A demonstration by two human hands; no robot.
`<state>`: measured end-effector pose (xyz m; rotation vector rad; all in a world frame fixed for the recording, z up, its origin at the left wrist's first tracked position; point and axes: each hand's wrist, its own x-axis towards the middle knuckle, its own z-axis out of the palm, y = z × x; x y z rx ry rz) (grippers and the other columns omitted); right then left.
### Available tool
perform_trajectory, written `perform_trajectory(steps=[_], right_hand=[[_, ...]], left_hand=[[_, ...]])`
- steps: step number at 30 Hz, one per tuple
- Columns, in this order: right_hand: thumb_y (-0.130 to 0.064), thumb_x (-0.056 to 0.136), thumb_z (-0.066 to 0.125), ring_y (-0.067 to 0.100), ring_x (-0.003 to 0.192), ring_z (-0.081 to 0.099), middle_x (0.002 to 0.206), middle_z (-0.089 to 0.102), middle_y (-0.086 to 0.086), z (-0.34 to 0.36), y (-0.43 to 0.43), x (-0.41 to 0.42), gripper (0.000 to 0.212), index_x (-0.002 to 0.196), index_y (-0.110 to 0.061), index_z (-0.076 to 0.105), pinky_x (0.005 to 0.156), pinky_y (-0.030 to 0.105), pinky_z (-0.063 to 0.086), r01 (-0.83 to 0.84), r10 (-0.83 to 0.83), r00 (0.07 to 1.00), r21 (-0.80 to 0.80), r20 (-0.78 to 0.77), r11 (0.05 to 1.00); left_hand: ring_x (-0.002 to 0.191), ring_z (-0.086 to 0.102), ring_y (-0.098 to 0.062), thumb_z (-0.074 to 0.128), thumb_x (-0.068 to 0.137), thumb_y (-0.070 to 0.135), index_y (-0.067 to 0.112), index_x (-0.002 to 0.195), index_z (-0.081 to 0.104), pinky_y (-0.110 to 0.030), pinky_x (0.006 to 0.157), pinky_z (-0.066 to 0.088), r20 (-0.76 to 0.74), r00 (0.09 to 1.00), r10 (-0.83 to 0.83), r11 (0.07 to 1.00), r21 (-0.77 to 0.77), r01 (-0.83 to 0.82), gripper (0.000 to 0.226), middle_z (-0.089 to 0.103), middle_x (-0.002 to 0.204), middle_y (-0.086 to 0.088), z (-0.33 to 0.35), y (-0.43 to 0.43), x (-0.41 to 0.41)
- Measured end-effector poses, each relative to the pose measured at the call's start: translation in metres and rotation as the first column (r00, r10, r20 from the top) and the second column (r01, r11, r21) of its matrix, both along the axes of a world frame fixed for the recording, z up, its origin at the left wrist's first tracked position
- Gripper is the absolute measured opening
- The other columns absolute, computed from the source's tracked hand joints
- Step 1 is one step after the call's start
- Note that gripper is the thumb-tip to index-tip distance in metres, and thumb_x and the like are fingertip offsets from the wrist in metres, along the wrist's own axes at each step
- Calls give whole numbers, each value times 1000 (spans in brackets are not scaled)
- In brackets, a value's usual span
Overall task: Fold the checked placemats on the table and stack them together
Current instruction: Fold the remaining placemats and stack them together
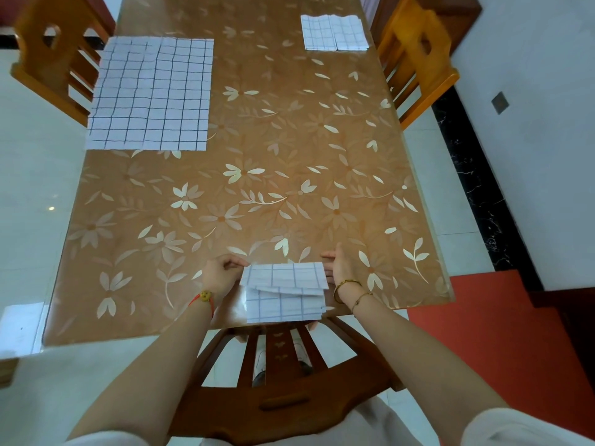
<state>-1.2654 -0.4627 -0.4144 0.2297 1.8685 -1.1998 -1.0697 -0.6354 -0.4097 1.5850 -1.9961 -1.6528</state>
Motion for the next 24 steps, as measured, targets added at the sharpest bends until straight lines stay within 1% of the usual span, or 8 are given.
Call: perform_trajectory(steps=[3,6,8,10,13,15,20,24], right_hand=[[-36,100,44,21,76,63,86,67,13,-5,2,0,38,104,-5,65,62,28,55,-61,61,998,2,-15,998],[-16,91,61,20,78,65,87,68,8,-14,5,3,9,99,-15,66,71,35,60,-128,132,985,48,-115,991],[-11,87,64,20,84,66,87,68,2,-17,7,6,13,92,-23,63,80,43,59,-170,179,970,71,-164,983],[-8,86,64,19,86,64,86,65,-2,-15,7,9,18,96,-23,61,83,42,57,-218,232,952,94,-198,972],[-10,87,63,19,87,62,88,64,0,-13,7,13,16,101,-19,61,83,36,55,-226,246,943,109,-223,968],[-17,88,64,21,89,65,95,68,4,-13,5,15,11,99,-19,63,83,37,56,-232,249,943,102,-221,967],[-28,90,62,28,89,68,98,71,2,-14,-6,14,4,92,-26,64,83,45,57,-258,270,922,82,-278,963],[-24,92,61,27,91,68,100,71,3,-9,-12,15,10,98,-18,65,87,44,55,-259,264,925,55,-275,964]], left_hand=[[85,65,-14,64,85,-5,5,82,74,-15,71,47,11,1000,-8,1000,4,8,15,73,91,-8,-2,1,2],[87,67,-16,60,87,-7,6,83,74,-16,74,50,-1,1000,-6,1000,-7,6,20,74,91,-8,-3,2,4],[85,67,-15,56,88,-9,3,87,73,-13,70,52,-12,1000,13,1000,0,-13,22,74,92,-11,-4,3,5],[83,67,-15,54,90,-9,1,93,72,-9,66,52,-30,998,48,998,45,-46,21,74,93,-12,-4,5,6],[92,70,-18,55,92,-4,6,96,72,-18,77,54,-74,995,61,995,88,-55,20,75,97,-9,-6,6,8],[95,69,-14,56,92,-3,9,100,72,-20,84,52,-93,994,64,995,82,-56,21,76,99,-4,-5,6,7],[90,66,-3,57,92,-2,7,110,70,-11,75,52,-163,982,94,994,69,-83,24,72,102,-1,5,5,1],[89,64,-1,58,93,0,10,110,70,-15,79,52,-145,985,93,994,75,-82,23,72,102,-1,4,2,5]])
